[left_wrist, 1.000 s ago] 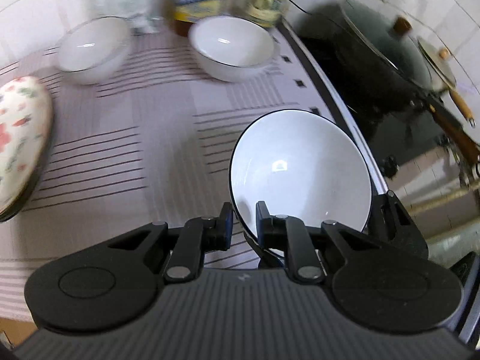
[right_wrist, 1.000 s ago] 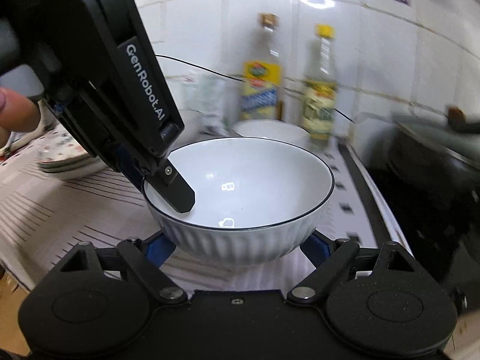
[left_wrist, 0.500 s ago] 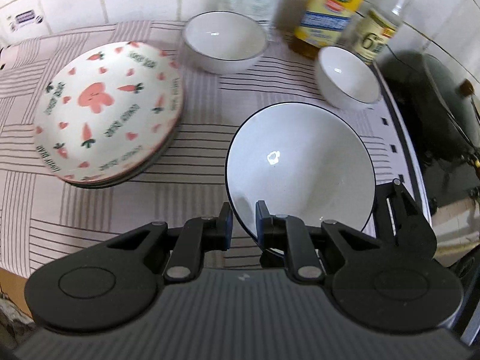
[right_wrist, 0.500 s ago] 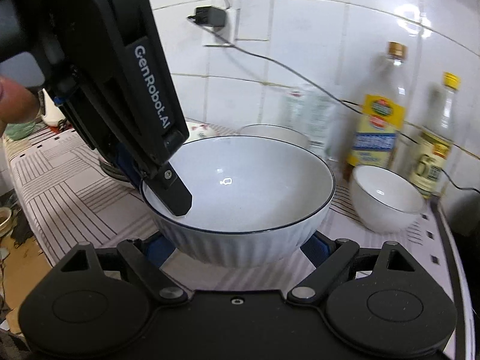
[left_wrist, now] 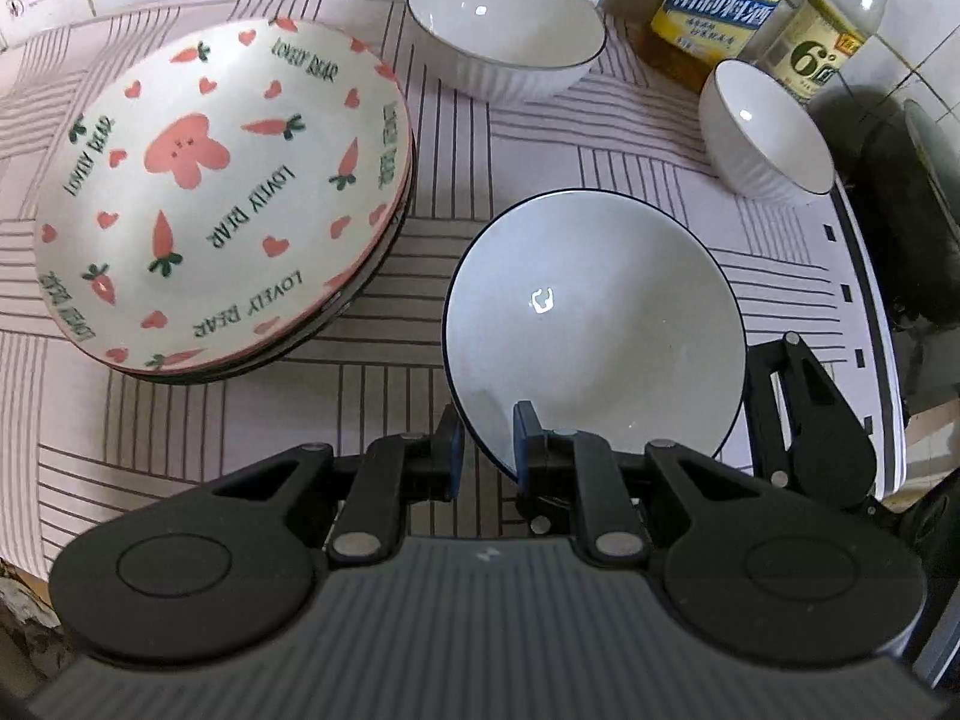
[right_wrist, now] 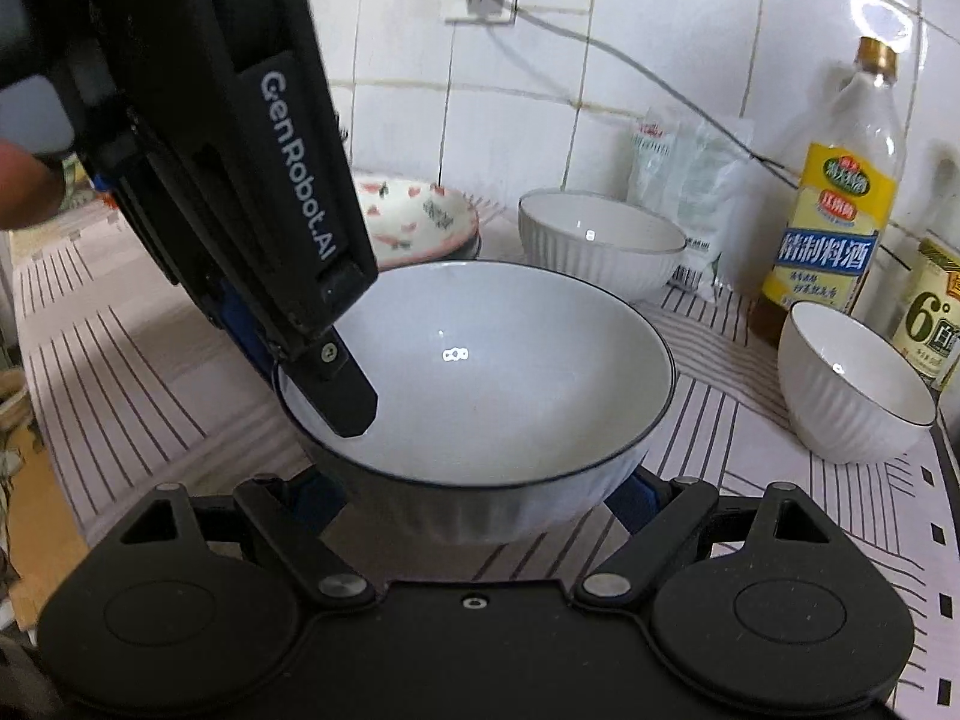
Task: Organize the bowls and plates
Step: 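Carry the white bowl beside the plate stack, lower it and open both grippers, then move both grippers to the second white bowl and close on its rim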
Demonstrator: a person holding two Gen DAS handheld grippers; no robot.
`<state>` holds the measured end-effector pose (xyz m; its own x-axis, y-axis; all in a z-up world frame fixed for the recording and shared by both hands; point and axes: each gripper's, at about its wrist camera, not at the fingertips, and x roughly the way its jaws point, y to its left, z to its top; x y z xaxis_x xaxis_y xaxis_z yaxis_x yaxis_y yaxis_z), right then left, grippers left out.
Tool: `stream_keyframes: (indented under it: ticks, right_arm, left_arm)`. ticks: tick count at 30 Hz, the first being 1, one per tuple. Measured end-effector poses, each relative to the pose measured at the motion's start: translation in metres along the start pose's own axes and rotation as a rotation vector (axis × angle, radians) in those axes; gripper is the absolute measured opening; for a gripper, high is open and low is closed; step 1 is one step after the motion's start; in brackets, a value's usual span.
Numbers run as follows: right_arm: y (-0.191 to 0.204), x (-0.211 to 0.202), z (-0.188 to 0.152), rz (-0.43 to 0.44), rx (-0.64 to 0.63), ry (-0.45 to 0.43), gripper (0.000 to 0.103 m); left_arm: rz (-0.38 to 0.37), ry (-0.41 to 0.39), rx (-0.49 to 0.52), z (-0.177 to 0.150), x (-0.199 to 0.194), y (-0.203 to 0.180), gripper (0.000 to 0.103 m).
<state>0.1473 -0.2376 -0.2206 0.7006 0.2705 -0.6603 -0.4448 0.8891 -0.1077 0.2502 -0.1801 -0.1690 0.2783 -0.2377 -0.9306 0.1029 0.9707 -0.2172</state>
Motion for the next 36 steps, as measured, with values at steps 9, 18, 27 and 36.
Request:
stream_keyframes:
  ticks: [9,18,27,36]
  right_arm:
    - [-0.006,-0.001,0.006,-0.014,0.08,0.1,0.094]
    - [-0.008,-0.049,0.002,-0.05,0.11,0.128,0.094]
    - [-0.044,-0.105,0.007,-0.056,0.27,0.105,0.093]
    - [-0.08,-0.139,0.026,-0.077,0.431,0.031,0.089]
  left_arm:
    - [-0.021,-0.003,-0.043,0.0,0.004,-0.003,0.016]
    - [0.025,0.007,0.003,-0.003,-0.013,-0.013,0.024]
    - [0.036,0.012,0.061,-0.01,-0.049,-0.027,0.031]
    - [0.005,-0.025,0.142,-0.006,-0.088,-0.047,0.032]
